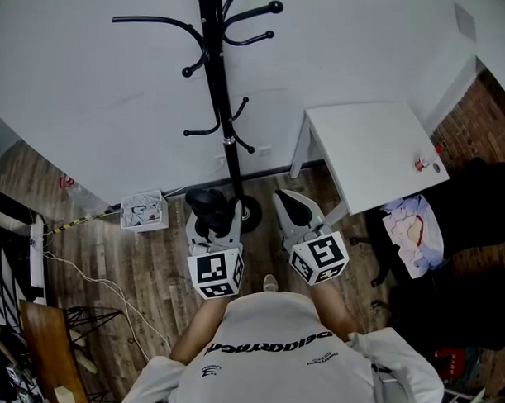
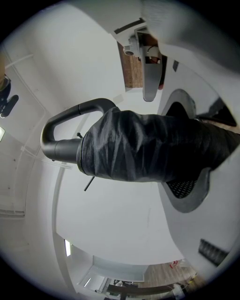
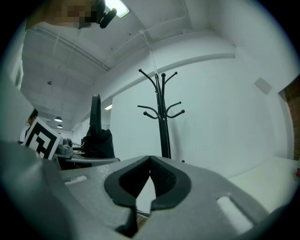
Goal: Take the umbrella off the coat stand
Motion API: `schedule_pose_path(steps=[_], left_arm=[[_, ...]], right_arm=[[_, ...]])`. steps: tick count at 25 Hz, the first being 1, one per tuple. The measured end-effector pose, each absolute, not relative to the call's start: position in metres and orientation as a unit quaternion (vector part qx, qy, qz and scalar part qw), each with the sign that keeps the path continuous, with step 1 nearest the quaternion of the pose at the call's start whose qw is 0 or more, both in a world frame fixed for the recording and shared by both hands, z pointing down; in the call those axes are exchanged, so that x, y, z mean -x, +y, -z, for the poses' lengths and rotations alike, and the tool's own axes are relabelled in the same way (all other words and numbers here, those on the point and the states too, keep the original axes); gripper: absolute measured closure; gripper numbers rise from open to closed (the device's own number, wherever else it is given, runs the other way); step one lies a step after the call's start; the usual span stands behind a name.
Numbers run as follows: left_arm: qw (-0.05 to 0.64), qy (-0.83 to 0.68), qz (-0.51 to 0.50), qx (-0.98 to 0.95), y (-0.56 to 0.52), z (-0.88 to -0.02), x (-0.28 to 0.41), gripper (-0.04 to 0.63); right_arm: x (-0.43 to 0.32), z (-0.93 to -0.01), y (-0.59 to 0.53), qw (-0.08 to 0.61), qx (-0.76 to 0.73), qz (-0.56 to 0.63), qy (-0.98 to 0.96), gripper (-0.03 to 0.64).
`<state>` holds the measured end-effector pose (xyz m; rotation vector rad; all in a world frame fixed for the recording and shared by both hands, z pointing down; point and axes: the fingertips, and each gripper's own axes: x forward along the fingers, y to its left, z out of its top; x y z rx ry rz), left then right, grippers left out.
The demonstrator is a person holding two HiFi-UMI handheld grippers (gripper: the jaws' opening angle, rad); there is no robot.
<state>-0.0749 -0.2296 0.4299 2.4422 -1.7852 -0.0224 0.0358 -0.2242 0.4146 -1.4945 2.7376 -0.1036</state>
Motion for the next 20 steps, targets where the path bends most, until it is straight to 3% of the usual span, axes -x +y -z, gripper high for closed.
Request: schedule_pose_path(steps=[20], left_arm=[[0.069, -0.592, -0.002, -0.803, -0.2209, -0.4369, 0.067, 0.331]], right_arm=[[-0.0452, -0.4129, -0.2162, 0.011, 0.484, 0.033, 0.874, 0.618]])
